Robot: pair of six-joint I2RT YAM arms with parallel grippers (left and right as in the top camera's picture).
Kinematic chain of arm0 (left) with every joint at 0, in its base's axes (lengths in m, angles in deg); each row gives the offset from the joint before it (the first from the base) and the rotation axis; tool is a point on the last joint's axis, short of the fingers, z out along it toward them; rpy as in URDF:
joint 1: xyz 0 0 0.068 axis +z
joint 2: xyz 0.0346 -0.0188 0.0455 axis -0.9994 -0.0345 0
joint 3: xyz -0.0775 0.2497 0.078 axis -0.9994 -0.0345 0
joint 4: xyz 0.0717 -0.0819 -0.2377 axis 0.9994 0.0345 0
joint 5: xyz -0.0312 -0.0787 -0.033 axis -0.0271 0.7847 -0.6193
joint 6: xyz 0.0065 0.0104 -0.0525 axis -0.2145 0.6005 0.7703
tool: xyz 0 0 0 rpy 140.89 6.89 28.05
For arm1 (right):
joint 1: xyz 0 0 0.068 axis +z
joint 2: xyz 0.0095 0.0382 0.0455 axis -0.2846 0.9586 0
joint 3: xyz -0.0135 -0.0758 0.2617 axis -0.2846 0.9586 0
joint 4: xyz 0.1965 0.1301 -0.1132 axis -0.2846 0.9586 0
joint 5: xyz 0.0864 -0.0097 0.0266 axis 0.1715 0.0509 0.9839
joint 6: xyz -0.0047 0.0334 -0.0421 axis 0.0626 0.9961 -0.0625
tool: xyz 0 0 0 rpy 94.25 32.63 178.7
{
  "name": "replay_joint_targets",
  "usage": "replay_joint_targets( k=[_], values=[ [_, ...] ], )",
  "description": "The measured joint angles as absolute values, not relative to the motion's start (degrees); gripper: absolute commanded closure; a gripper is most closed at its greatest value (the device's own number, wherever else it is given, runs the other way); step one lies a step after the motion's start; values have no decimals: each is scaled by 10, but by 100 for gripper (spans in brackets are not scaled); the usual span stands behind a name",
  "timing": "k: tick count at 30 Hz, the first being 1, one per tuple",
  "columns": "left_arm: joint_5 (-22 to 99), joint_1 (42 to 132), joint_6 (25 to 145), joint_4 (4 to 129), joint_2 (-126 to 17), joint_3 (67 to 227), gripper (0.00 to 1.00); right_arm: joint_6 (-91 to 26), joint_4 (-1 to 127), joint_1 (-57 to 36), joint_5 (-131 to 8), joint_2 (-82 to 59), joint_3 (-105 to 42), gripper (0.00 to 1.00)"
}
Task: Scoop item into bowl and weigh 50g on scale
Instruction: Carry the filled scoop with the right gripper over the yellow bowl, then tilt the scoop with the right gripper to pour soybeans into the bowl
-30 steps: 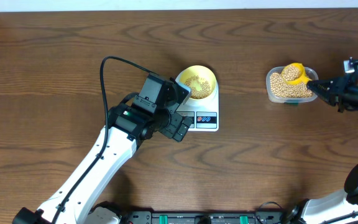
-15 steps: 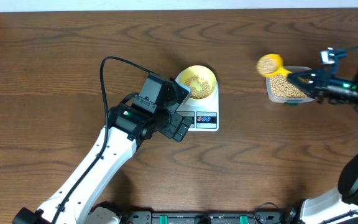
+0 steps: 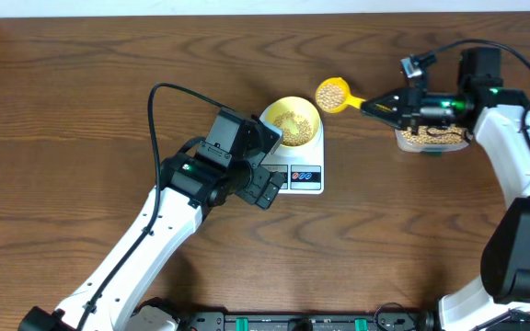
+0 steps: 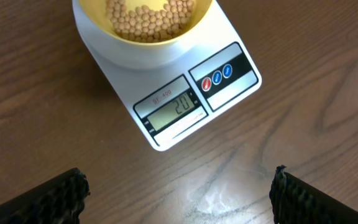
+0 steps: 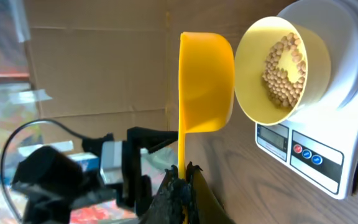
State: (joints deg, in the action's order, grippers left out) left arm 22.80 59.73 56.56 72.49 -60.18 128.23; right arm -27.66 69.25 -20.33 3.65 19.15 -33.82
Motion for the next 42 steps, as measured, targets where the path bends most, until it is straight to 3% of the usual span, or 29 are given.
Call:
replay_joint_targets(
  k=[12,22,42],
  values=[
    [228,597,565,725,-602,1282,4,-187,587,-129,-72,192,-338,99],
    [228,597,566,725,-602,1282,4,-248,574,-65,-169,192,-338,99],
    [228,597,566,725,-602,1282,4,-388,575,-56,-245,192,-338,99]
  ],
)
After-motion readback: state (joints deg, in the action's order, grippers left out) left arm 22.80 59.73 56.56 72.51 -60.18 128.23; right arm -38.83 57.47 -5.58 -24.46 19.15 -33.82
